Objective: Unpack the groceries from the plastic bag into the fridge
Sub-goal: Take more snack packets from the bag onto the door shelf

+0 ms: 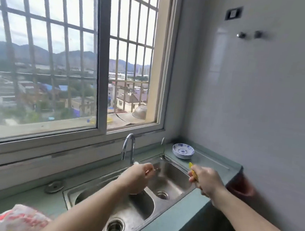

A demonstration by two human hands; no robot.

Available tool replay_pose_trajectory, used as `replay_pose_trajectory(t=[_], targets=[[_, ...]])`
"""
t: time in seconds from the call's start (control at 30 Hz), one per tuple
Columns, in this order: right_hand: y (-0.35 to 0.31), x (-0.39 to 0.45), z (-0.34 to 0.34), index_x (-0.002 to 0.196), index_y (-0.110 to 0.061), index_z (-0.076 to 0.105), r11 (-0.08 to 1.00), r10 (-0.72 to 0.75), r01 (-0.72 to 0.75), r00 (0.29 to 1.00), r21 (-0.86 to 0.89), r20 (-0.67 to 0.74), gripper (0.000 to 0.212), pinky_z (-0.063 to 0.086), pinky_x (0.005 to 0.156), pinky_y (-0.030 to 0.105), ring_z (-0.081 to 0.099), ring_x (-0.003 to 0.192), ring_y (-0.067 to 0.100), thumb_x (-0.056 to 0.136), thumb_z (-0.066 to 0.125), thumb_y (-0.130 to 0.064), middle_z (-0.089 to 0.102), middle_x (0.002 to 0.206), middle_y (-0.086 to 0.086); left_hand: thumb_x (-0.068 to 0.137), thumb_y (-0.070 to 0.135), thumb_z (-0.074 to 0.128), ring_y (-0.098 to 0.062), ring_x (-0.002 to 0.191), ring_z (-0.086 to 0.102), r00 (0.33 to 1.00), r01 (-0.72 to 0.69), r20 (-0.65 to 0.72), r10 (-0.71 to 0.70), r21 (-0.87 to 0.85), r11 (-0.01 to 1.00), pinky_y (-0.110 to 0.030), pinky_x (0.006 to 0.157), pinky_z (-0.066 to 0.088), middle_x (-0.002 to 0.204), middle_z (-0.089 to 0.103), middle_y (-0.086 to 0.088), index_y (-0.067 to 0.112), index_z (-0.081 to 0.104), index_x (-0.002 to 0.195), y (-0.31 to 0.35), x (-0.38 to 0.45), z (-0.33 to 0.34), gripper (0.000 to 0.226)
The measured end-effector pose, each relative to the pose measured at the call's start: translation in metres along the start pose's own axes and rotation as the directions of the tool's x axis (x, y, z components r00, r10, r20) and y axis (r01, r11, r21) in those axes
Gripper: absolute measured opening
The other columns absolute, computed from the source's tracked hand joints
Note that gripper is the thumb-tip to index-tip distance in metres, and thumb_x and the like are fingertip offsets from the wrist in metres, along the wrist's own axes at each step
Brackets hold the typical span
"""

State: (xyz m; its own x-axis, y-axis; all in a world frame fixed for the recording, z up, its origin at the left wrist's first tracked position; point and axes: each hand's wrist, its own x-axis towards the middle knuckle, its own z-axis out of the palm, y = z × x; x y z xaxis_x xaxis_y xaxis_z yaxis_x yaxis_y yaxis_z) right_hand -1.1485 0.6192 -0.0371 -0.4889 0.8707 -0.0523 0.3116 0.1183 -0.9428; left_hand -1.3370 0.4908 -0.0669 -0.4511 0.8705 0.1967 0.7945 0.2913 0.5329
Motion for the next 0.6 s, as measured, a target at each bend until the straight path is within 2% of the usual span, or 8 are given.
replay_pose_trajectory(t=[0.13, 0.23, 0.37, 0.5, 0.6], targets=[[0.035, 0.003, -0.092, 0.082, -0.010, 0.067, 1.000, -0.009, 0.006, 0.992, -0.020, -0.129, 0.034, 0.028, 0.046, 0.023, 0.043, 0.049, 0.011, 0.094, 0.051, -0.037, 0.062, 0.067, 0.003, 0.098, 0.036, 0.045, -0.027, 0.080, 0.061, 0.993, -0.110, 0.037, 0.110, 0.024, 0.994, -0.033, 0.069, 0.045, 0.089, 0.068, -0.004, 0.023, 0.061, 0.097, 0.081, 0.022, 0.049, 0.021], [0.060, -0.002, -0.153, 0.078, -0.014, 0.068, 0.998, -0.030, 0.015, 0.973, -0.064, -0.227, 0.033, 0.030, 0.052, 0.024, 0.048, 0.055, 0.012, 0.094, 0.051, -0.037, 0.064, 0.069, 0.002, 0.099, 0.035, 0.043, -0.030, 0.082, 0.061, 0.974, -0.205, 0.095, 0.203, 0.013, 0.979, -0.037, 0.069, 0.047, 0.090, 0.068, -0.006, 0.019, 0.060, 0.098, 0.140, 0.033, 0.082, 0.023], [0.086, -0.015, -0.226, 0.077, -0.013, 0.068, 0.999, -0.021, 0.002, 0.937, -0.054, -0.348, 0.034, 0.030, 0.051, 0.025, 0.048, 0.056, 0.013, 0.095, 0.052, -0.037, 0.062, 0.065, 0.000, 0.097, 0.038, 0.044, -0.029, 0.076, 0.062, 0.933, -0.317, 0.164, 0.319, -0.041, 0.948, -0.031, 0.062, 0.044, 0.088, 0.069, -0.007, 0.024, 0.059, 0.097, 0.211, 0.054, 0.123, 0.021], [0.108, -0.030, -0.291, 0.076, -0.012, 0.066, 0.999, 0.009, -0.027, 0.870, -0.029, -0.492, 0.030, 0.027, 0.049, 0.025, 0.042, 0.050, 0.013, 0.095, 0.052, -0.030, 0.058, 0.062, 0.001, 0.097, 0.040, 0.045, -0.030, 0.081, 0.062, 0.872, -0.434, 0.193, 0.451, -0.122, 0.892, -0.031, 0.062, 0.042, 0.089, 0.069, -0.007, 0.026, 0.059, 0.096, 0.276, 0.076, 0.167, 0.020], [0.125, -0.045, -0.335, 0.077, -0.013, 0.063, 0.997, 0.054, -0.079, 0.802, -0.016, -0.595, 0.027, 0.026, 0.048, 0.024, 0.040, 0.048, 0.014, 0.096, 0.051, -0.028, 0.056, 0.062, 0.002, 0.098, 0.041, 0.044, -0.027, 0.073, 0.060, 0.795, -0.518, 0.251, 0.553, -0.194, 0.833, -0.034, 0.061, 0.046, 0.082, 0.067, -0.003, 0.029, 0.059, 0.099, 0.324, 0.092, 0.206, 0.019]])
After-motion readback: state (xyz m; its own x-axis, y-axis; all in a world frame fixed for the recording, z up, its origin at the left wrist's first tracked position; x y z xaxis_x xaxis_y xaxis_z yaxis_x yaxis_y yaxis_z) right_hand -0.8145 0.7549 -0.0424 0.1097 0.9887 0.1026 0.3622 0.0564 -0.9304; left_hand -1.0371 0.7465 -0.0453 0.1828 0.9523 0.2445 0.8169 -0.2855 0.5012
